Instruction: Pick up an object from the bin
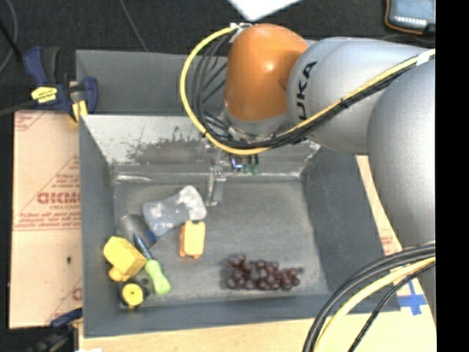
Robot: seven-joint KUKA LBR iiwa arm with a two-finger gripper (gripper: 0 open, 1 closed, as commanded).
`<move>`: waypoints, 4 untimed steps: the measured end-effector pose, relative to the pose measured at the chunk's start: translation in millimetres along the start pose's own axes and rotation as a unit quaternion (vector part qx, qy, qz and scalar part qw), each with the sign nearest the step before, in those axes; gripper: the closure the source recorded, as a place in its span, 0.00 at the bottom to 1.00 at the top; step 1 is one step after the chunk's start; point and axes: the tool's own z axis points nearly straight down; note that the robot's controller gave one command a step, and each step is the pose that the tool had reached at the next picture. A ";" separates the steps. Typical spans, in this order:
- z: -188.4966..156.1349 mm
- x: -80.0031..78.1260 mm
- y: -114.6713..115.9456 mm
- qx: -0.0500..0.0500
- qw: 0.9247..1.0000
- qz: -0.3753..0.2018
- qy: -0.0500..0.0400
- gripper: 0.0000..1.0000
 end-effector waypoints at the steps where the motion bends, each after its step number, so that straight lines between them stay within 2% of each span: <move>1: -5.3 -1.6 -0.2 0.000 1.000 0.001 -0.004 0.00; 2: 21.1 2.5 3.1 0.000 0.999 -0.032 -0.007 0.00; 3: 64.9 24.3 3.0 0.001 0.989 -0.149 -0.005 0.00; 4: 99.9 45.5 12.5 0.001 0.967 -0.254 -0.010 1.00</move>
Offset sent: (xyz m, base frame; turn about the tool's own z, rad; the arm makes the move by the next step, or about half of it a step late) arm -0.0224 0.0166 -0.1032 -0.2437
